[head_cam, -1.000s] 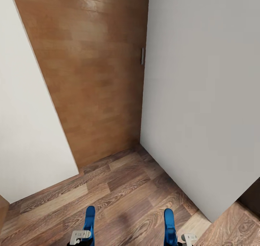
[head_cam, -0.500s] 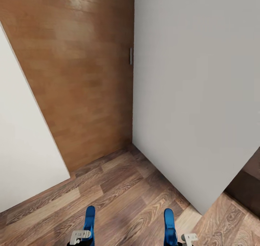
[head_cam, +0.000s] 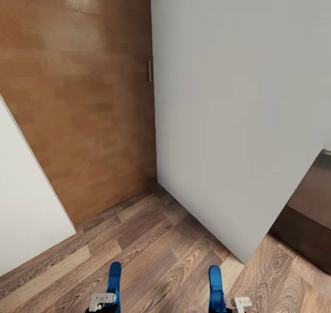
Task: In the bedroom, move the book from the bed onto either nightstand, and place the two sandals side by side next to the bed.
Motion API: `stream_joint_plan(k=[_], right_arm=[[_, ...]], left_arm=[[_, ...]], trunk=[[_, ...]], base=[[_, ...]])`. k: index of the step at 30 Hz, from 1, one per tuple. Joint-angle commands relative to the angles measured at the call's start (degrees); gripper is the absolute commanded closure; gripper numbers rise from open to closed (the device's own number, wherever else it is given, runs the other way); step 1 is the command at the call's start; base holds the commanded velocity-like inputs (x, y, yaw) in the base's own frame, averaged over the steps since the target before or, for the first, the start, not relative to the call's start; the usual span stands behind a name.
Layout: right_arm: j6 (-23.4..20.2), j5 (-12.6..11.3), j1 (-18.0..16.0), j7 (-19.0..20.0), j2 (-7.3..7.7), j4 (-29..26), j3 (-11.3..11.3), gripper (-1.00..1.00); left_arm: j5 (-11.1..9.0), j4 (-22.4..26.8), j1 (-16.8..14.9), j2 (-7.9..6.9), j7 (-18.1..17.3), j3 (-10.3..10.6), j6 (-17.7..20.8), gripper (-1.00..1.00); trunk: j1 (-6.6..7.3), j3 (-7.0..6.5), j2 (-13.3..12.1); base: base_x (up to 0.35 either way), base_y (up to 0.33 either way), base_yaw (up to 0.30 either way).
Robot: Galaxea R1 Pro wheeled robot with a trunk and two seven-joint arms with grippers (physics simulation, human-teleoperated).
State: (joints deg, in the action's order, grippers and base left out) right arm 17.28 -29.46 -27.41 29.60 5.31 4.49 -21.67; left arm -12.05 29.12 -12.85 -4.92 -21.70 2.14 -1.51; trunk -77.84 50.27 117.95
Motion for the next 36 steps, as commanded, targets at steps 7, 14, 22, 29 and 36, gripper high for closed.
stream_joint_plan(k=[7,14,22,29,36], right_arm=[[0.3,-0.6,-0.1,0.4,-0.04,0.3,-0.5,1.0],[0.3,-0.6,-0.1,0.4,-0.04,0.3,-0.5,1.0],[0.3,-0.6,-0.1,0.4,-0.04,0.3,-0.5,1.0],[0.3,-0.6,-0.1,0.4,-0.04,0.3,-0.5,1.0],[0.3,-0.6,-0.1,0.4,-0.04,0.3,-0.5,1.0]], left_arm=[[-0.4,0.0,0.0,-0.02,-0.1,0.2,-0.2,1.0],[-0.4,0.0,-0.1,0.2,-0.1,0.2,-0.2,1.0],[-0.4,0.0,0.0,0.65,-0.1,0.2,-0.2,1.0],[-0.4,-0.1,0.0,0.7,0.0,0.2,-0.2,1.0],[-0.4,-0.1,0.0,0.7,0.0,0.2,-0.2,1.0]], trunk=[[0.01,0.05,0.0],[0.01,0.05,0.0],[0.01,0.05,0.0],[0.01,0.05,0.0],[0.01,0.05,0.0]], base=[[0.0,0.0,-0.28],[0.0,0.0,-0.28],[0.0,0.0,-0.278],[0.0,0.0,-0.272],[0.0,0.0,-0.28]])
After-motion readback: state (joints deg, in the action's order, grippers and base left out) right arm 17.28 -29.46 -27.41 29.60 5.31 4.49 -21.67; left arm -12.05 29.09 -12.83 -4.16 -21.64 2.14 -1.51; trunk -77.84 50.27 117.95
